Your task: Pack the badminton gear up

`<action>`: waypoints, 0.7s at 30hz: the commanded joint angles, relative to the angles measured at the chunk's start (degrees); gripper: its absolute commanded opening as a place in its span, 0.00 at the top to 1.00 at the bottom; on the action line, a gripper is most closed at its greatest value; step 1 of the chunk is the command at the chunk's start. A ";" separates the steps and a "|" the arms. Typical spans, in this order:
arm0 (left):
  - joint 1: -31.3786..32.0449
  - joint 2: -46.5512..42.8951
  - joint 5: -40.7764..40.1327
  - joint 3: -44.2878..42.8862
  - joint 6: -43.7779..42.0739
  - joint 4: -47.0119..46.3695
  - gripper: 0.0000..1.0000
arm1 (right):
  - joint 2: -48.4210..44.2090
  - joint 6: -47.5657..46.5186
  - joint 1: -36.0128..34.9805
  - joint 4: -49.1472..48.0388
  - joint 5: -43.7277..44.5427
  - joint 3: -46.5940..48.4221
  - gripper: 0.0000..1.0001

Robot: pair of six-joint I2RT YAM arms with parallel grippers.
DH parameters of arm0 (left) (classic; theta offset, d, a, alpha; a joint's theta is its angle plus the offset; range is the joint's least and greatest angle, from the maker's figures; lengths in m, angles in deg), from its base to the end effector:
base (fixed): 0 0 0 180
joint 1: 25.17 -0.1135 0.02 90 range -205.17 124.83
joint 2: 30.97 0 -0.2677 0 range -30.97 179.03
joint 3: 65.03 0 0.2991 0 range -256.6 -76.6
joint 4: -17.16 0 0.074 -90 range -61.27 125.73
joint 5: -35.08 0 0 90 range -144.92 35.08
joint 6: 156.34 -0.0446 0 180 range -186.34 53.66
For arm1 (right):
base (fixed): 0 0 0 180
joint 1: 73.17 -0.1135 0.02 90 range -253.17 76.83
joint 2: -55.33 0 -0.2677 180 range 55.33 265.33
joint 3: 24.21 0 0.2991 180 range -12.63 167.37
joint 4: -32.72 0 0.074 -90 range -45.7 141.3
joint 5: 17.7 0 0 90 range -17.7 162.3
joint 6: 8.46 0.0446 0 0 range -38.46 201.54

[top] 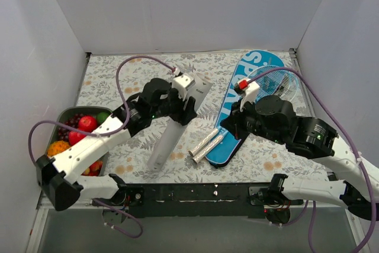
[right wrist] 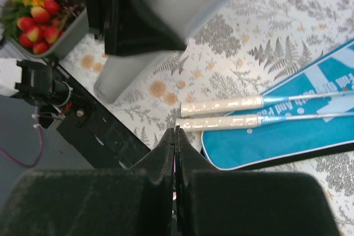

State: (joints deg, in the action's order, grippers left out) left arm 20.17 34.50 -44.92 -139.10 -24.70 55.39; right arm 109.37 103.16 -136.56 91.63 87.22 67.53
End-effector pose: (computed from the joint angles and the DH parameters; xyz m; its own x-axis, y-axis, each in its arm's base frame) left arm 0.2104 -0.2239 0.3435 -0.7956 -0.1258 -0.5926 0.3719 0.6707 -0.6417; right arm 0.1037 0.1814 0.4707 -0.4294 -0.0622 -0.9010 -0.6435 0.7211 0.2569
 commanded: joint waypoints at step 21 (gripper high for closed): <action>-27.32 40.78 -18.26 -41.83 2.20 19.92 0.44 | -4.13 8.26 0.03 -5.85 -7.35 -18.11 0.99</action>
State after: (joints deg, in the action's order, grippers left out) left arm -4.42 73.21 -58.97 -178.34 -24.13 71.91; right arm 104.85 110.44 -136.56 88.41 82.59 50.57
